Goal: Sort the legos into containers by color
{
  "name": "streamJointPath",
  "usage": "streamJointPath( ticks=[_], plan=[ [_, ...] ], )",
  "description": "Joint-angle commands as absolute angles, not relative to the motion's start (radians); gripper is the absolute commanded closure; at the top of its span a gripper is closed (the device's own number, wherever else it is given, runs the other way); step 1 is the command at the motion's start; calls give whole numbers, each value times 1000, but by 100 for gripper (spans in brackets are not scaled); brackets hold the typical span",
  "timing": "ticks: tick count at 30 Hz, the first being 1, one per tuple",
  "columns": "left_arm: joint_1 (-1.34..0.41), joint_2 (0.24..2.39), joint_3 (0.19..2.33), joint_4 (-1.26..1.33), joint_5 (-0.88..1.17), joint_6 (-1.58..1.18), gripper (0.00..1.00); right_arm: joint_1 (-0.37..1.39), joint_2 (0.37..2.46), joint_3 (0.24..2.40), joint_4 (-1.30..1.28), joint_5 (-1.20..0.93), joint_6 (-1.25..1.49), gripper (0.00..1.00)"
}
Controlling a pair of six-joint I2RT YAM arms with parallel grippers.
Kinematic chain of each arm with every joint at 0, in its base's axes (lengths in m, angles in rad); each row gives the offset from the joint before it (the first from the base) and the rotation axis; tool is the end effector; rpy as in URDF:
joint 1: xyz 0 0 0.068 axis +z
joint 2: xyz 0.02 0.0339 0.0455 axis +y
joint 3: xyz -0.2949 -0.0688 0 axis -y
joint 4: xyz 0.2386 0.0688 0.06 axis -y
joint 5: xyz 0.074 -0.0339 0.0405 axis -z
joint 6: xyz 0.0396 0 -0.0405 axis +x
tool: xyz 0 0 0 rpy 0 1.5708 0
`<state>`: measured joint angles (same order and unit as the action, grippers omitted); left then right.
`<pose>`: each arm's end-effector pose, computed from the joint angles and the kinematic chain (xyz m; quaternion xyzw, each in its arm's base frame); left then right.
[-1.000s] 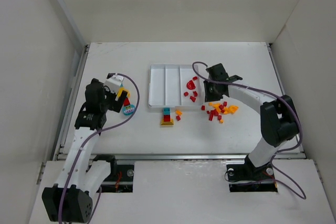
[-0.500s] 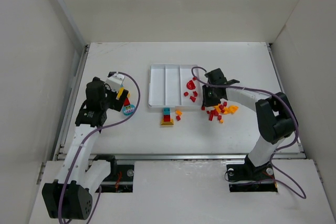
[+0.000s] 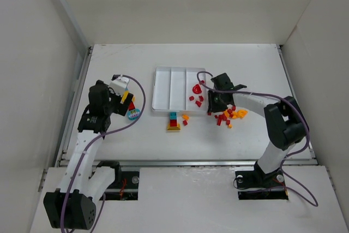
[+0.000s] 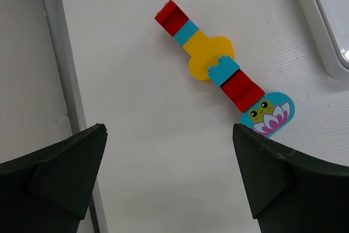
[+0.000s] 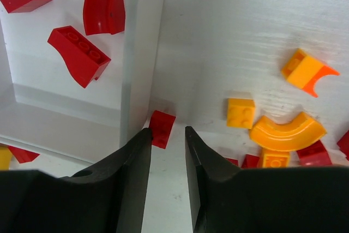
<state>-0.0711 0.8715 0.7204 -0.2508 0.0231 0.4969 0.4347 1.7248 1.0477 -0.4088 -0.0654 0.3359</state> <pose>0.1791 -0.0137 0.3182 0.2398 0.7988 0.1072 0.5413 0.3088 0.1463 0.2018 -0.0557 0.9687 0.1196 0.2104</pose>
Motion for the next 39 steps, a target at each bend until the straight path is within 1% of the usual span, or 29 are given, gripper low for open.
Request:
streamJointPath(
  ticks=[1, 7, 9, 17, 18, 21, 23, 28, 35, 37, 39],
  plan=[
    [-75, 845, 743, -219, 34, 495, 0, 491, 1727, 1052, -364, -69, 362, 63],
    [-75, 827, 732, -219, 34, 505, 0, 509, 1727, 1062, -373, -29, 380, 63],
    [-75, 827, 732, -219, 34, 505, 0, 520, 1717, 1062, -373, -20, 391, 60],
    [-75, 818, 713, -219, 34, 514, 0, 558, 1726, 1071, -391, 15, 402, 60],
    [-75, 818, 713, -219, 34, 514, 0, 558, 1726, 1071, -391, 24, 402, 62],
    [-75, 818, 704, -219, 34, 514, 0, 546, 1766, 1071, -391, 34, 411, 71],
    [-75, 818, 704, -219, 34, 514, 0, 523, 1775, 1058, -391, 34, 422, 74],
    [-75, 818, 704, -219, 34, 523, 0, 454, 1753, 1028, -391, 78, 405, 74],
    [-75, 818, 704, -201, 43, 523, 0, 454, 1753, 1106, -429, 114, 350, 74],
    [-75, 818, 704, -201, 43, 523, 0, 454, 1743, 1115, -430, 114, 339, 71],
    [-75, 818, 704, -201, 43, 523, 0, 454, 1733, 1105, -430, 81, 328, 69]
  ],
)
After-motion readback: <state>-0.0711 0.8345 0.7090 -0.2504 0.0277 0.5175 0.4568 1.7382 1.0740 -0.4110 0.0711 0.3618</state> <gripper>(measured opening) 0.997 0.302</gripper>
